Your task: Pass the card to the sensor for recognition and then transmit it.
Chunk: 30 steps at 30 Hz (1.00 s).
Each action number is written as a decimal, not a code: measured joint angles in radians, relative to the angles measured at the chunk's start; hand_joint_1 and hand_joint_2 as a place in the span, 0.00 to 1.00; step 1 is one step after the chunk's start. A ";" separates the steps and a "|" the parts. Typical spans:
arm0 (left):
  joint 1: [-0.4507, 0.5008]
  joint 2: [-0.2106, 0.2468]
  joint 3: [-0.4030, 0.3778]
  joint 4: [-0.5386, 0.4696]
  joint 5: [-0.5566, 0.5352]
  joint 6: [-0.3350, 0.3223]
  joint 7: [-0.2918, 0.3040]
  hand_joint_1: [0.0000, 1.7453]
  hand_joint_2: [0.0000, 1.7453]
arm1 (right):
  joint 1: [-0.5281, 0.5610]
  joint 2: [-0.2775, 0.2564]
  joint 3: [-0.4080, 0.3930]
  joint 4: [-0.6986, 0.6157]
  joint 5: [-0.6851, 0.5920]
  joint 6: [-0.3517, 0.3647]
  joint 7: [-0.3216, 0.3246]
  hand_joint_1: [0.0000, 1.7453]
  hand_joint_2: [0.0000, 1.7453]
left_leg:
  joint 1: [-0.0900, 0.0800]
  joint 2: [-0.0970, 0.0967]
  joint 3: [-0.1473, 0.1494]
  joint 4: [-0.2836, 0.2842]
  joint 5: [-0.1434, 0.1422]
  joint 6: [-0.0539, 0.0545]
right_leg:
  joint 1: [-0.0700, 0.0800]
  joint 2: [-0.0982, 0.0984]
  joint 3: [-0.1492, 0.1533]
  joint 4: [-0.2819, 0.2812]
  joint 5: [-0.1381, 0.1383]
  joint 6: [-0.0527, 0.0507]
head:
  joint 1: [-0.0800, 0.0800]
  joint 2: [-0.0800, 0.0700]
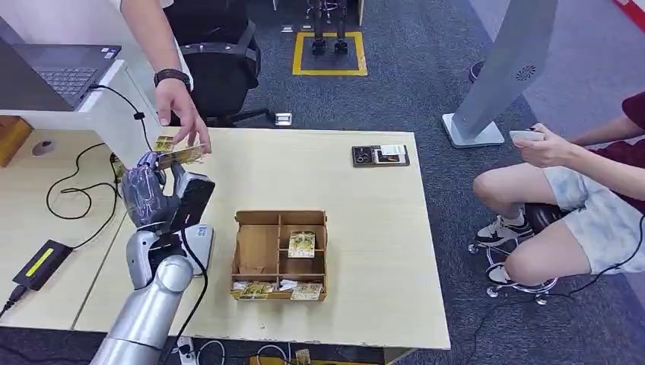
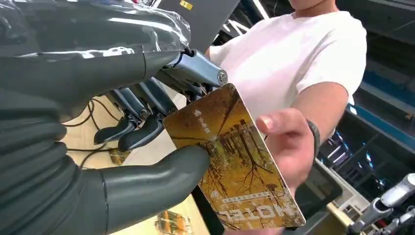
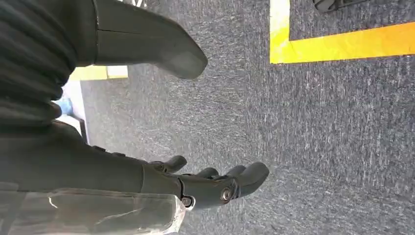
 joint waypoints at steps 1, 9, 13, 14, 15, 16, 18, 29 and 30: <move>-0.008 0.001 0.000 0.005 0.006 0.002 0.000 0.89 1.00 | 0.000 -0.001 0.002 0.004 0.000 -0.001 0.000 0.00 1.00 | 0.000 0.000 0.000 0.000 0.000 0.000 | 0.000 0.000 0.000 0.000 0.000 0.000 | 0.000 0.000; -0.059 0.002 0.001 0.038 0.060 0.023 -0.023 0.01 1.00 | -0.003 -0.007 0.019 0.023 -0.002 -0.005 0.002 0.00 1.00 | 0.000 0.000 0.000 0.000 0.000 0.000 | 0.000 0.000 0.000 0.000 0.000 0.000 | 0.000 0.000; -0.065 -0.001 0.002 0.042 0.103 0.023 -0.057 0.01 1.00 | -0.003 -0.007 0.024 0.027 -0.006 -0.013 0.002 0.00 1.00 | 0.000 0.000 0.000 0.000 0.000 0.000 | 0.000 0.000 0.000 0.000 0.000 0.000 | 0.000 0.000; -0.067 -0.004 0.002 0.042 0.107 0.023 -0.062 0.01 1.00 | -0.003 -0.007 0.025 0.029 -0.006 -0.016 0.002 0.00 1.00 | 0.000 0.000 0.000 0.000 0.000 0.000 | 0.000 0.000 0.000 0.000 0.000 0.000 | 0.000 0.000; -0.068 -0.006 0.002 0.042 0.107 0.023 -0.067 0.01 1.00 | -0.003 -0.007 0.027 0.029 -0.006 -0.016 0.002 0.00 1.00 | 0.000 0.000 0.000 0.000 0.000 0.000 | 0.000 0.000 0.000 0.000 0.000 0.000 | 0.000 0.000; -0.069 -0.007 0.002 0.042 0.107 0.023 -0.070 0.03 1.00 | -0.003 -0.007 0.029 0.030 -0.006 -0.017 0.002 0.00 1.00 | 0.000 0.000 0.000 0.000 0.000 0.000 | 0.000 0.000 0.000 0.000 0.000 0.000 | 0.000 0.000; -0.071 -0.011 0.002 0.042 0.108 0.023 -0.071 0.06 1.00 | -0.003 -0.007 0.032 0.031 -0.006 -0.018 0.002 0.00 1.00 | 0.000 0.000 0.000 0.000 0.000 0.000 | 0.000 0.000 0.000 0.000 0.000 0.000 | 0.000 0.000; -0.074 -0.024 0.002 0.042 0.103 0.023 -0.086 0.00 1.00 | -0.003 -0.007 0.043 0.034 -0.007 -0.022 0.000 0.00 1.00 | 0.000 0.000 0.000 0.000 0.000 0.000 | 0.000 0.000 0.000 0.000 0.000 0.000 | 0.000 0.000; -0.074 -0.024 0.002 0.042 0.103 0.023 -0.086 0.00 1.00 | -0.003 -0.007 0.043 0.034 -0.007 -0.022 0.000 0.00 1.00 | 0.000 0.000 0.000 0.000 0.000 0.000 | 0.000 0.000 0.000 0.000 0.000 0.000 | 0.000 0.000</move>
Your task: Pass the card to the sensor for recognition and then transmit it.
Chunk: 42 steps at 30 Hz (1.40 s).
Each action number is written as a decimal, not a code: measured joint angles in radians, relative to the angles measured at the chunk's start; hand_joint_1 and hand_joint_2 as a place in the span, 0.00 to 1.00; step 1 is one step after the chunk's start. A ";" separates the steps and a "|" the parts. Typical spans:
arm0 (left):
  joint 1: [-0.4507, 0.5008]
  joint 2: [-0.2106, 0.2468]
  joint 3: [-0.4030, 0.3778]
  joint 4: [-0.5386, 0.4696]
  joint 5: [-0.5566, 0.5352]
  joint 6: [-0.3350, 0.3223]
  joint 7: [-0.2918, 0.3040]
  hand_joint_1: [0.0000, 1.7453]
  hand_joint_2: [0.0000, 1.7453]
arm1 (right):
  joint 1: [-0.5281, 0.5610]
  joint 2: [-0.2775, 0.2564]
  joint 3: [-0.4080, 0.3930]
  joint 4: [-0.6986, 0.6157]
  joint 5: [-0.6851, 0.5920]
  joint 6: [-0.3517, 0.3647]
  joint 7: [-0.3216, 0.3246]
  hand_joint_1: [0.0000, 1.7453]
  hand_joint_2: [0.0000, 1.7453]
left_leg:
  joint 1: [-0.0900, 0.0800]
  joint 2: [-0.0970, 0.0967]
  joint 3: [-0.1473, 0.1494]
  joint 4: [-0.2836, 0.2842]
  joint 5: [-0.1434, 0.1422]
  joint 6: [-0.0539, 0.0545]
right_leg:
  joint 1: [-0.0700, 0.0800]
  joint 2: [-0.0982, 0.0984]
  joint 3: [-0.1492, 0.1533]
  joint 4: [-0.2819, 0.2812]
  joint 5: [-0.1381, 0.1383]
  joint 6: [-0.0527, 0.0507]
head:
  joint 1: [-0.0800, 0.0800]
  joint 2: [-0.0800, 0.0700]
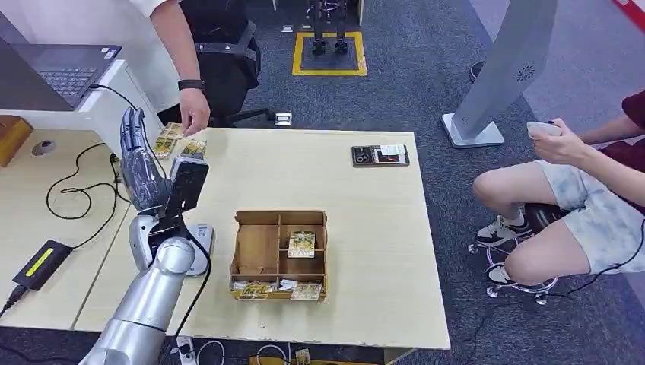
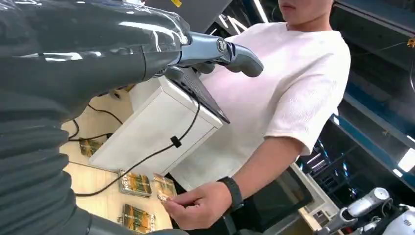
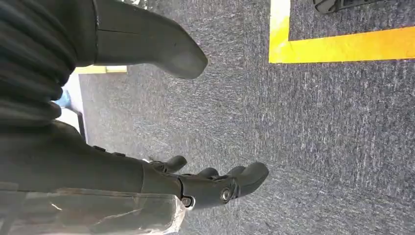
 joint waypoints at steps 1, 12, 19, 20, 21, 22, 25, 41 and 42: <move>0.000 0.000 0.000 0.000 0.000 0.000 -0.001 0.00 1.00 | 0.000 0.000 0.000 0.000 0.000 0.000 0.000 0.00 1.00 | 0.000 0.000 0.000 0.000 0.000 0.000 | 0.000 0.000 0.000 0.000 0.000 0.000 | 0.000 0.000; 0.104 0.026 -0.006 -0.084 0.075 -0.025 -0.069 0.00 1.00 | 0.007 -0.001 0.005 0.000 -0.027 0.010 -0.009 0.00 1.00 | 0.000 0.000 0.000 0.000 0.000 0.000 | 0.000 0.001 0.000 0.000 0.000 0.000 | 0.000 0.000; 0.268 0.056 -0.021 -0.229 0.167 -0.045 -0.178 0.00 1.00 | 0.023 -0.001 0.005 -0.018 -0.046 0.027 -0.016 0.00 1.00 | 0.000 0.000 0.000 0.000 -0.001 0.000 | 0.000 0.000 -0.001 0.000 -0.001 0.000 | 0.000 0.000; 0.290 0.061 -0.023 -0.247 0.171 -0.045 -0.185 0.00 1.00 | 0.025 0.000 0.005 -0.023 -0.052 0.027 -0.016 0.00 1.00 | 0.000 0.000 -0.001 0.000 -0.001 0.000 | 0.000 0.000 -0.001 0.000 -0.001 0.000 | 0.000 0.000; 0.310 0.062 -0.027 -0.265 0.172 -0.046 -0.189 0.00 1.00 | 0.028 0.000 0.004 -0.030 -0.054 0.030 -0.016 0.00 1.00 | 0.000 0.000 0.000 0.000 -0.001 0.000 | 0.000 0.000 -0.001 0.000 -0.001 0.000 | 0.000 0.000; 0.330 0.063 -0.028 -0.280 0.172 -0.046 -0.193 0.00 1.00 | 0.030 0.002 0.003 -0.038 -0.054 0.033 -0.016 0.00 1.00 | 0.000 0.000 -0.001 0.000 -0.001 0.000 | 0.000 0.000 -0.001 0.000 -0.001 0.000 | 0.000 0.000; 0.394 0.068 -0.033 -0.329 0.171 -0.047 -0.206 0.00 1.00 | 0.039 0.012 -0.005 -0.075 -0.066 0.054 -0.017 0.00 1.00 | 0.000 0.000 0.000 0.000 -0.001 0.000 | 0.000 0.000 -0.001 0.000 -0.001 0.000 | 0.000 0.000; 0.554 0.085 -0.050 -0.462 0.229 -0.102 -0.309 0.00 1.00 | 0.057 0.063 -0.041 -0.200 -0.068 0.121 -0.020 0.00 1.00 | 0.000 0.000 0.000 0.000 -0.001 -0.001 | 0.000 0.000 -0.001 0.000 -0.001 0.000 | 0.000 0.000; 0.566 0.089 -0.053 -0.471 0.225 -0.105 -0.321 0.00 1.00 | 0.058 0.068 -0.046 -0.209 -0.067 0.126 -0.023 0.00 1.00 | 0.000 0.000 0.000 0.000 -0.002 0.000 | 0.000 0.000 -0.001 0.000 -0.001 0.000 | 0.000 0.000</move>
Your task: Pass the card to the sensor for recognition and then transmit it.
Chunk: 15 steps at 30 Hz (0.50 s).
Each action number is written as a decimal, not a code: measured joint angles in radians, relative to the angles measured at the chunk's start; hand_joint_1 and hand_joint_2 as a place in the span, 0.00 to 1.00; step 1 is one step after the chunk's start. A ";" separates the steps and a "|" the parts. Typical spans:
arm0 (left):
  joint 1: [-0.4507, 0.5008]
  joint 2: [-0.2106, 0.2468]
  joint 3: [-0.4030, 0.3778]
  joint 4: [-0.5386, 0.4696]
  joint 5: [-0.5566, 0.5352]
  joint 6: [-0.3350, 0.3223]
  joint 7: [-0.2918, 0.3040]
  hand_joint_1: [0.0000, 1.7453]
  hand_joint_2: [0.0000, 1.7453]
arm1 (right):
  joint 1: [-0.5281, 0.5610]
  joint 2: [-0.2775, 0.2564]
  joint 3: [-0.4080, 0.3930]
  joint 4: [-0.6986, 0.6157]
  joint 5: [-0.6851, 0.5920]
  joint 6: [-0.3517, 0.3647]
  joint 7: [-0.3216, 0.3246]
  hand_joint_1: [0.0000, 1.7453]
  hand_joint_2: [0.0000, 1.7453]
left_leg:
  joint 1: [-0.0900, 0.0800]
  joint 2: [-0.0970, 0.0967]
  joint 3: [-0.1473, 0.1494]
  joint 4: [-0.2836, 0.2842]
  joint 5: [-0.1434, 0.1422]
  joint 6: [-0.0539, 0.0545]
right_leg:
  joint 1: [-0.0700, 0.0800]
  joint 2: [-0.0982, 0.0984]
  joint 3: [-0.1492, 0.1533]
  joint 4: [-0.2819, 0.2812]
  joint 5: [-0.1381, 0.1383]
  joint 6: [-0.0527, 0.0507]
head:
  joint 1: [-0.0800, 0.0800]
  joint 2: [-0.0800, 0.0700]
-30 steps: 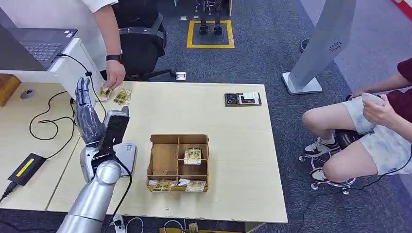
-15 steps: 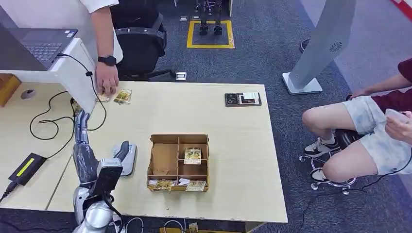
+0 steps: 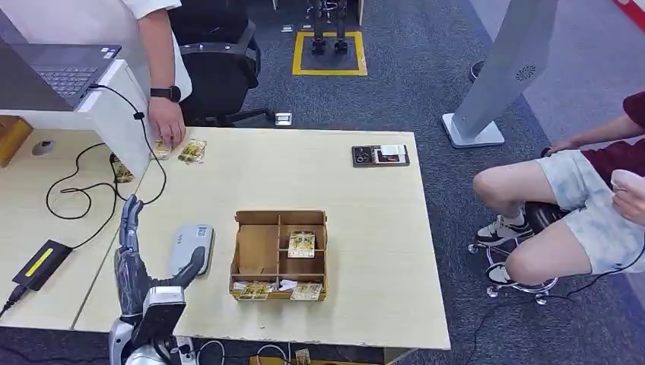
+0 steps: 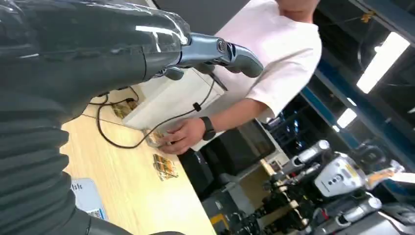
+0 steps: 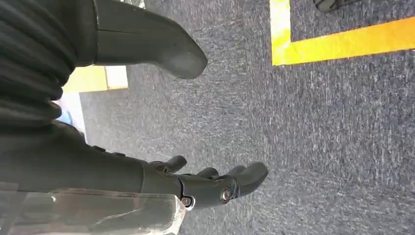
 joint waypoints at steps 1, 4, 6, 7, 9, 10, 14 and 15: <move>0.010 0.005 -0.006 -0.008 -0.008 -0.001 -0.014 0.00 1.00 | 0.001 0.004 -0.005 -0.010 0.002 0.006 -0.003 0.00 1.00 | 0.000 0.000 0.000 0.000 0.000 0.000 | 0.000 0.000 0.000 0.000 0.000 0.000 | 0.000 0.000; 0.040 0.023 -0.027 -0.025 -0.045 -0.003 -0.035 0.00 1.00 | 0.002 0.016 -0.016 -0.035 0.003 0.021 -0.008 0.00 1.00 | 0.000 0.000 0.000 0.000 0.000 0.000 | 0.000 0.000 0.000 0.000 0.000 0.000 | 0.000 0.000; 0.058 0.034 -0.045 -0.031 -0.073 -0.002 -0.038 0.00 1.00 | 0.003 0.022 -0.027 -0.050 0.004 0.027 -0.012 0.00 1.00 | 0.000 0.000 0.000 0.000 0.000 0.000 | 0.000 0.000 0.000 0.000 0.000 0.000 | 0.000 0.000; 0.064 0.040 -0.054 -0.031 -0.102 0.001 -0.033 0.00 1.00 | 0.003 0.024 -0.032 -0.058 0.009 0.031 -0.013 0.00 1.00 | 0.000 0.000 0.000 0.000 0.000 0.000 | 0.000 0.000 0.000 0.000 0.000 0.000 | 0.000 0.000; 0.071 0.054 -0.079 -0.031 -0.203 0.009 0.002 0.00 1.00 | 0.003 0.028 -0.039 -0.070 0.019 0.040 -0.016 0.00 1.00 | 0.000 0.000 0.000 0.000 0.000 0.000 | 0.000 0.000 0.000 0.000 0.000 0.000 | 0.000 0.000; 0.073 0.064 -0.095 -0.031 -0.263 0.012 0.023 0.00 1.00 | 0.003 0.031 -0.044 -0.074 0.022 0.042 -0.018 0.00 1.00 | 0.000 0.000 0.000 0.000 0.000 0.000 | 0.000 0.000 0.000 0.000 0.000 0.000 | 0.000 0.000; 0.073 0.110 -0.175 -0.014 -0.447 0.018 0.106 0.00 1.00 | 0.002 0.032 -0.061 -0.080 0.026 0.047 -0.025 0.00 1.00 | 0.000 0.000 0.000 0.000 0.000 0.000 | 0.000 0.000 0.000 0.000 0.000 0.000 | 0.000 0.000; 0.072 0.124 -0.195 -0.008 -0.465 0.019 0.119 0.00 1.00 | 0.002 0.032 -0.064 -0.080 0.032 0.047 -0.027 0.00 1.00 | 0.000 0.000 0.000 0.000 0.000 0.000 | 0.000 0.000 0.000 0.000 0.000 0.000 | 0.000 0.000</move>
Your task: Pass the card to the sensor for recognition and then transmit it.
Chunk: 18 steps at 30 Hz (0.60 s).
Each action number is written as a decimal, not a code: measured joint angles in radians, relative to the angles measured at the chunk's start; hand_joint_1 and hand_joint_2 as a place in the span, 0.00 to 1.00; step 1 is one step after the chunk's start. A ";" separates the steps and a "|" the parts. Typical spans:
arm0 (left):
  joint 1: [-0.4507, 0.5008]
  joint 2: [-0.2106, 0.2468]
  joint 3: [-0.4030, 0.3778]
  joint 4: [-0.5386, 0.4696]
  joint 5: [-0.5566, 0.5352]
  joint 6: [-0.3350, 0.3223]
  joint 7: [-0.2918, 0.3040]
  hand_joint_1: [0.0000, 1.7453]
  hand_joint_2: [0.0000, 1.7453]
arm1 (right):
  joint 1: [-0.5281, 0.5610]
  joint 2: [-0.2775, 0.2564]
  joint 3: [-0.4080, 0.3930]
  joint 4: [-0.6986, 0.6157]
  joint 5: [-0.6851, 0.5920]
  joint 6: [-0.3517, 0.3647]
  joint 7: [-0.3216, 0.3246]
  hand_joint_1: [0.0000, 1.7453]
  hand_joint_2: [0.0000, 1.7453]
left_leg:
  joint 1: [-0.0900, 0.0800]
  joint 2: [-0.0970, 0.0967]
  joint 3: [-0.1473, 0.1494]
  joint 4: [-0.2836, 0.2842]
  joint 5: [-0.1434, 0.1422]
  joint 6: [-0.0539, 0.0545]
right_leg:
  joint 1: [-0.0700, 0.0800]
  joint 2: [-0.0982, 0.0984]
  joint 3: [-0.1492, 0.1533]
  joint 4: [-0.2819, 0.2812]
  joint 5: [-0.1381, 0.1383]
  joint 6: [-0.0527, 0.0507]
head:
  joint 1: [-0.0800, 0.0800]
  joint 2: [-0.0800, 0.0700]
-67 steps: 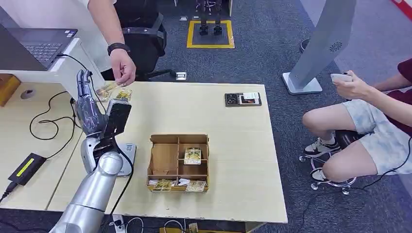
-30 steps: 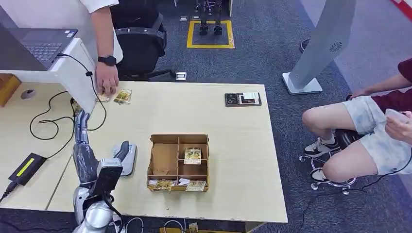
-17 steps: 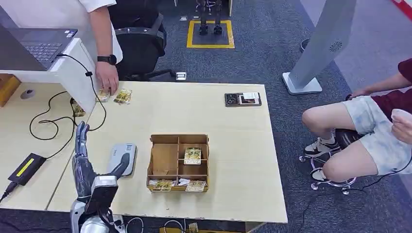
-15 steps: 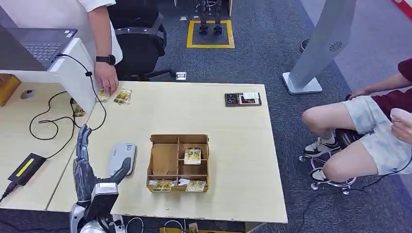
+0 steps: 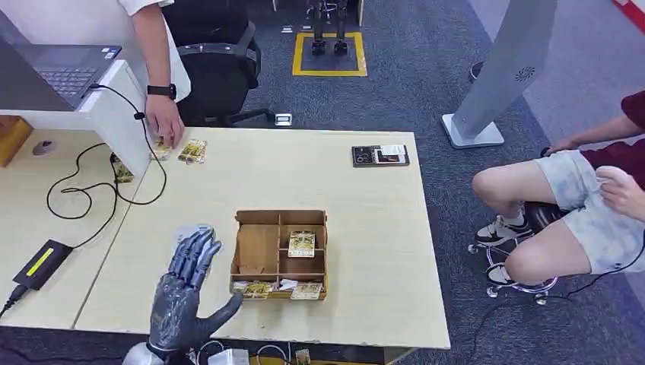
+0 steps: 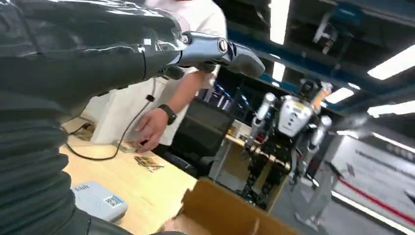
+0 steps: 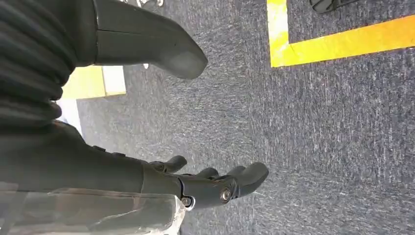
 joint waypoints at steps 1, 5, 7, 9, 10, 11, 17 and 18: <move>-0.003 0.011 -0.020 0.009 -0.013 0.000 0.013 0.00 1.00 | 0.000 0.000 -0.004 0.000 0.004 0.000 0.000 0.00 1.00 | 0.000 0.000 0.000 0.000 0.000 0.000 | 0.000 0.000 0.000 0.000 0.000 0.000 | 0.000 0.000; -0.018 0.048 -0.083 0.041 -0.052 -0.008 0.048 0.00 1.00 | -0.002 0.000 -0.019 -0.001 0.007 0.000 -0.004 0.00 1.00 | 0.000 0.000 0.000 0.000 0.000 0.000 | 0.000 0.000 0.000 0.000 0.000 0.000 | 0.000 0.000; -0.028 0.058 -0.107 0.055 -0.069 -0.012 0.059 0.00 1.00 | -0.002 0.000 -0.024 -0.003 0.008 0.001 -0.006 0.00 1.00 | 0.000 0.000 0.000 0.000 0.000 0.000 | 0.000 0.000 0.000 0.000 0.000 0.000 | 0.000 0.000; -0.036 0.064 -0.130 0.067 -0.084 -0.021 0.065 0.00 1.00 | -0.003 0.000 -0.027 -0.005 0.009 0.002 -0.007 0.00 1.00 | 0.000 0.000 0.000 0.000 0.000 0.000 | 0.000 0.000 0.000 0.000 0.000 0.000 | 0.000 0.000; -0.040 0.066 -0.139 0.072 -0.090 -0.023 0.069 0.00 1.00 | -0.002 0.000 -0.029 -0.005 0.012 0.002 -0.007 0.00 1.00 | 0.000 0.000 0.000 0.000 0.000 0.000 | 0.000 0.000 0.000 0.000 0.000 0.000 | 0.000 0.000; -0.044 0.067 -0.149 0.077 -0.095 -0.026 0.075 0.00 1.00 | -0.003 0.000 -0.030 -0.005 0.013 0.003 -0.008 0.00 1.00 | 0.000 0.000 0.000 0.000 0.000 0.000 | 0.000 0.000 0.000 0.000 0.000 0.000 | 0.000 0.000; -0.065 0.074 -0.186 0.111 -0.115 -0.041 0.081 0.00 1.00 | -0.004 0.000 -0.038 -0.006 0.022 0.004 -0.010 0.00 1.00 | 0.000 0.000 0.000 0.000 0.000 0.000 | 0.000 0.000 0.000 0.000 0.000 0.000 | 0.000 0.000; -0.068 0.074 -0.190 0.116 -0.119 -0.044 0.088 0.00 1.00 | -0.005 0.000 -0.040 -0.005 0.022 0.003 -0.011 0.00 1.00 | 0.000 0.000 0.000 0.000 0.000 0.000 | 0.000 0.000 0.000 0.000 0.000 0.000 | 0.000 0.000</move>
